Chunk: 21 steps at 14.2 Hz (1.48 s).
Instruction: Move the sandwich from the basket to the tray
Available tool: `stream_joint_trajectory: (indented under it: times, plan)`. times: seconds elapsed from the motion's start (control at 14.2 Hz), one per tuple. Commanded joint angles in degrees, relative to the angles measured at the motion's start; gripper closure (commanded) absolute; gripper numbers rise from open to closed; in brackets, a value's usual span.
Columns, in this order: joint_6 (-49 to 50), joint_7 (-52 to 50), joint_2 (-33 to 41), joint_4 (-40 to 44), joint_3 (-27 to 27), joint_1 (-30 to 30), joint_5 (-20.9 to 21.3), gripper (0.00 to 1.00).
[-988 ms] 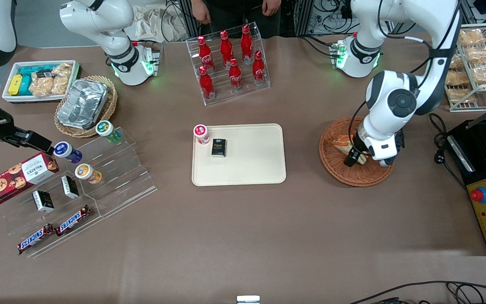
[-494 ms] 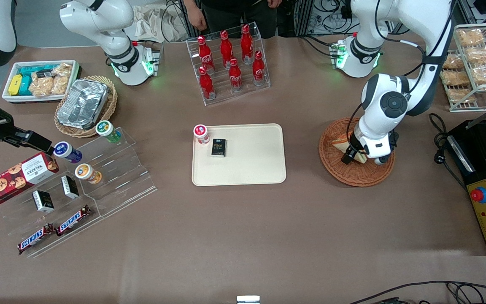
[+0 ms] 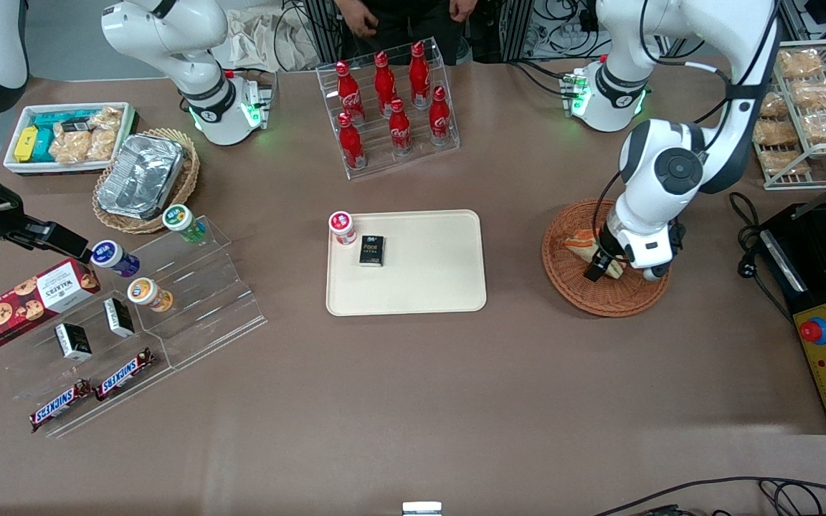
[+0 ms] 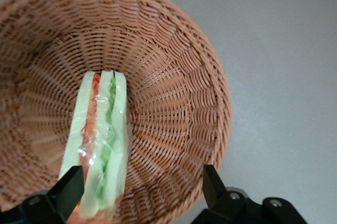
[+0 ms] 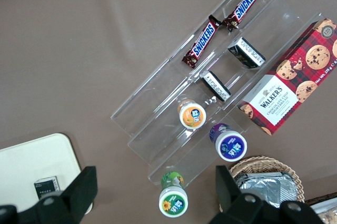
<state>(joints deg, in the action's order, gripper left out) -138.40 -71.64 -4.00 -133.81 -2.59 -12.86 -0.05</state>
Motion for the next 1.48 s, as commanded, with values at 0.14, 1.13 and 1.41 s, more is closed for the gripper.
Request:
stream_joint_trajectory:
  times: [0.14,1.13,1.41]
  plan:
    - [12.61,-0.26,4.78,6.27,0.39,-0.50,1.36,0.00]
    - [1.92,-0.07,6.39,-5.41,0.57,-0.14,1.28,0.00]
    - [-5.55,-0.34,1.64,-6.99,0.57,-0.23,1.28,0.00]
